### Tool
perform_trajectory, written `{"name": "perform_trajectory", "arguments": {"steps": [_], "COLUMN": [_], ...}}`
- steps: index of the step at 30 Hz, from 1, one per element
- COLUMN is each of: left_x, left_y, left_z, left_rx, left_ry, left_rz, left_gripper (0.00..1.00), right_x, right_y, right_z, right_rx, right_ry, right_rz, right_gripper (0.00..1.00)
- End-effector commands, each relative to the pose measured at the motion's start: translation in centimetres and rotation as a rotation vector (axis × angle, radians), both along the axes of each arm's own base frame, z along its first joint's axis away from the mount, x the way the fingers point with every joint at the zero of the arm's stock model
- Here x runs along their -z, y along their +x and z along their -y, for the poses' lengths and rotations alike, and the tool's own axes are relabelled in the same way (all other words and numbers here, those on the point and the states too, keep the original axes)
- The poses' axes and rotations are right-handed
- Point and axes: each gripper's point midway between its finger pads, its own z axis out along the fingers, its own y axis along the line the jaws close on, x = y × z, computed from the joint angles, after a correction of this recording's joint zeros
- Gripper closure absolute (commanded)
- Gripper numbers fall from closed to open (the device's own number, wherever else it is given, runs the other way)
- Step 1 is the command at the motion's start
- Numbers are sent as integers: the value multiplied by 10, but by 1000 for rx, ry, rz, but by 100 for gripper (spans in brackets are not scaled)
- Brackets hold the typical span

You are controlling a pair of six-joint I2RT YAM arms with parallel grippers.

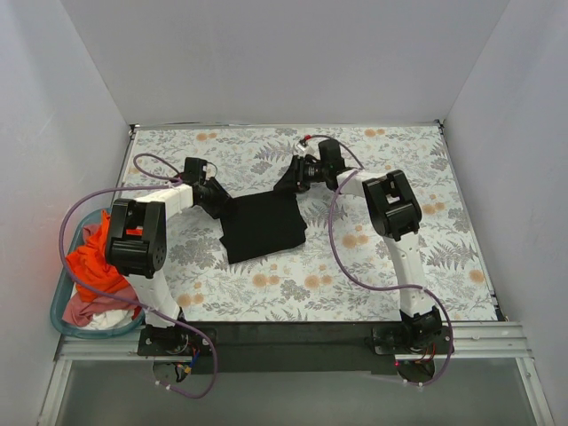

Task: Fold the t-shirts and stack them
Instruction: Fold the tshirt

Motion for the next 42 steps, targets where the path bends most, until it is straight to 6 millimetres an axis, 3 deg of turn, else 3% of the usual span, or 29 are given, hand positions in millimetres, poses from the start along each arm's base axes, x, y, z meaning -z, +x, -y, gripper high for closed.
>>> {"name": "perform_trajectory", "arguments": {"steps": [1,5,6,8,12,15,20,26,30,32,35,38,42], "left_x": [26,11,6,-11,-56,-62,-41,11,28,30,24,5,-37], "left_y": [-9,-4,-4,0,4,9,28,39,37,34,37,43,44], "left_z": [-14,-12,-13,-12,-10,-12,-14,-31,-40,-45,-48,-45,-38], "left_rx": [-2,13,15,16,17,6,-26,-76,-103,-108,-100,-80,-72], "left_ry": [67,63,65,60,42,44,41,71,58,64,86,73,33], "left_rz": [-64,-31,-21,19,139,190,184,82,36,29,52,89,176], "left_gripper": [62,60,57,54,46,45,56,71,74,74,73,64,50], "right_x": [-8,-30,-50,-65,-96,-112,-94,-38,0,5,-1,-28,-74], "right_y": [32,27,24,15,-23,-40,-46,-30,-26,-27,-33,-39,-56], "right_z": [11,17,17,20,26,19,11,10,19,26,34,36,35], "right_rx": [75,73,71,64,45,25,29,73,117,122,133,113,87], "right_ry": [1,16,32,47,82,132,155,122,76,66,59,84,123], "right_rz": [55,78,110,129,149,158,107,23,-32,-31,-21,23,87], "right_gripper": [55,55,55,55,54,54,54,55,55,55,55,55,55]}}
